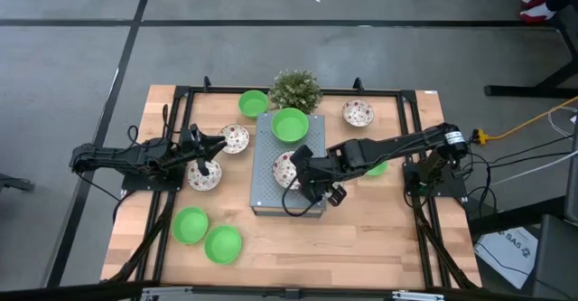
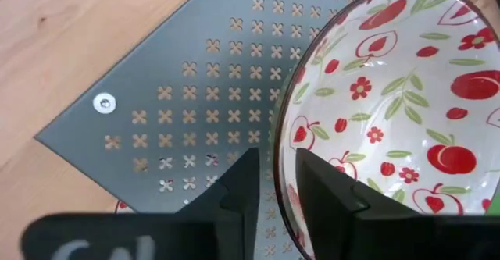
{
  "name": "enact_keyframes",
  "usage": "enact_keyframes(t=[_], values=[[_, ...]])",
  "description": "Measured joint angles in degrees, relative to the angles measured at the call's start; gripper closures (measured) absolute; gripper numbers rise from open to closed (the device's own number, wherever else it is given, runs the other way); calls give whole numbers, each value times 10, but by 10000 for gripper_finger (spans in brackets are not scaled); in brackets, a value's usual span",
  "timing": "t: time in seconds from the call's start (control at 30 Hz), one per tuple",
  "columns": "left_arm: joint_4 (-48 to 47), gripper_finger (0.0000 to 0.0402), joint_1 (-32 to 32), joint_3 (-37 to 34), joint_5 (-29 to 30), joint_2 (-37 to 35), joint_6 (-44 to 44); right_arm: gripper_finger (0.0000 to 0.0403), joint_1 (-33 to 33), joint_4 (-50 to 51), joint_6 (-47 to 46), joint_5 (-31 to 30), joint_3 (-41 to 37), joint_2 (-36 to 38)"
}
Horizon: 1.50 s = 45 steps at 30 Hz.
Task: Pick & Place Mini bowls
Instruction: Put the red patterned bowl on the shelf, then stack the green bowl on the green bowl on the shelf
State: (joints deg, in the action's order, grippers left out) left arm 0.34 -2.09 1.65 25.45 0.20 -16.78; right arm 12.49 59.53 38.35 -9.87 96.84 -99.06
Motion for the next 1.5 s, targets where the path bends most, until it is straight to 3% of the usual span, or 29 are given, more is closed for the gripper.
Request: enact_keyframes(t=[0.37,0.93,1.5], values=[[0,295,0,0,0,0,0,282,1,-5,-34,0,1,4],[0,295,0,0,0,0,0,280,1,-1,-39,0,111,4],[0,295,0,0,0,0,0,280,1,-1,-39,0,118,4]])
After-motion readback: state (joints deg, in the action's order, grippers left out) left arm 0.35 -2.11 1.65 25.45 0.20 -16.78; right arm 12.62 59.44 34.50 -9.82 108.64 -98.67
